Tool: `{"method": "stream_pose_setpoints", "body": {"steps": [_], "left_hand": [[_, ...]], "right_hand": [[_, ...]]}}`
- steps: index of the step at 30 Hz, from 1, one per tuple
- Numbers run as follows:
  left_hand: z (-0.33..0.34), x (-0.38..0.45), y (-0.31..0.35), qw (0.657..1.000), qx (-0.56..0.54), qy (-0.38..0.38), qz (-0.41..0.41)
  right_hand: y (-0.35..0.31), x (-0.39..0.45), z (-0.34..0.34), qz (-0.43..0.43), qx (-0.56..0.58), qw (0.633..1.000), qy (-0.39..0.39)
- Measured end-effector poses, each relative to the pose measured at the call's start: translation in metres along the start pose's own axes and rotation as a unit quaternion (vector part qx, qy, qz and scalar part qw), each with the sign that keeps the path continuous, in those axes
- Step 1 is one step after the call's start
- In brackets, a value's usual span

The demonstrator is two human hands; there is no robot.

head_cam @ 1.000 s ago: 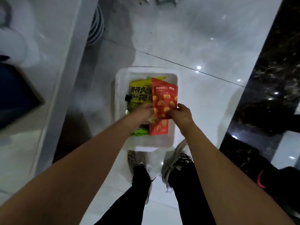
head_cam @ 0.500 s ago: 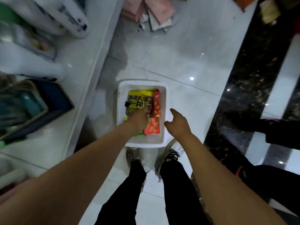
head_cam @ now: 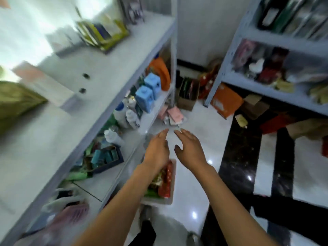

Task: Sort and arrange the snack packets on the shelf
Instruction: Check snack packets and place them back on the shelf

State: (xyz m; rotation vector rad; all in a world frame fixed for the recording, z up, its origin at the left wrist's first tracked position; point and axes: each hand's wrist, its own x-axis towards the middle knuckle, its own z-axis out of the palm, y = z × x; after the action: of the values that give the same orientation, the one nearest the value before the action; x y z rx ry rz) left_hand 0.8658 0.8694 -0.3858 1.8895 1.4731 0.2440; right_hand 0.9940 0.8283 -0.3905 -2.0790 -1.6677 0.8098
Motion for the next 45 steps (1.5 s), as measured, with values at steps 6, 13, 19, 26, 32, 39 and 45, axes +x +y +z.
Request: {"method": "stream_pose_setpoints", "body": {"steps": [6, 13, 19, 26, 32, 39, 45], "left_hand": [[-0.102, -0.085, 0.086, 0.981, 0.013, 0.18, 0.067], [-0.211, -0.21, 0.119, 0.923, 0.011, 0.382, 0.043], [-0.298, -0.315, 0.101, 0.879, 0.078, 0.47, 0.002], [-0.365, -0.428, 0.042, 0.831, 0.09, 0.547, -0.039], [-0.404, -0.505, -0.027, 0.794, 0.086, 0.594, -0.102], [-0.425, -0.537, -0.092, 0.792, 0.089, 0.58, -0.169], [-0.426, -0.531, -0.121, 0.819, 0.109, 0.54, -0.162]], "right_hand": [[-0.083, -0.034, -0.108, -0.177, 0.01, 0.979, 0.103], [-0.215, -0.084, -0.169, -0.37, 0.039, 0.92, 0.125], [-0.334, -0.145, -0.157, -0.481, 0.035, 0.867, 0.126], [-0.461, -0.217, -0.116, -0.566, 0.024, 0.818, 0.099], [-0.54, -0.268, -0.068, -0.616, -0.002, 0.785, 0.067], [-0.582, -0.292, -0.018, -0.644, -0.069, 0.761, 0.038], [-0.586, -0.285, 0.006, -0.636, -0.117, 0.763, -0.001]]}}
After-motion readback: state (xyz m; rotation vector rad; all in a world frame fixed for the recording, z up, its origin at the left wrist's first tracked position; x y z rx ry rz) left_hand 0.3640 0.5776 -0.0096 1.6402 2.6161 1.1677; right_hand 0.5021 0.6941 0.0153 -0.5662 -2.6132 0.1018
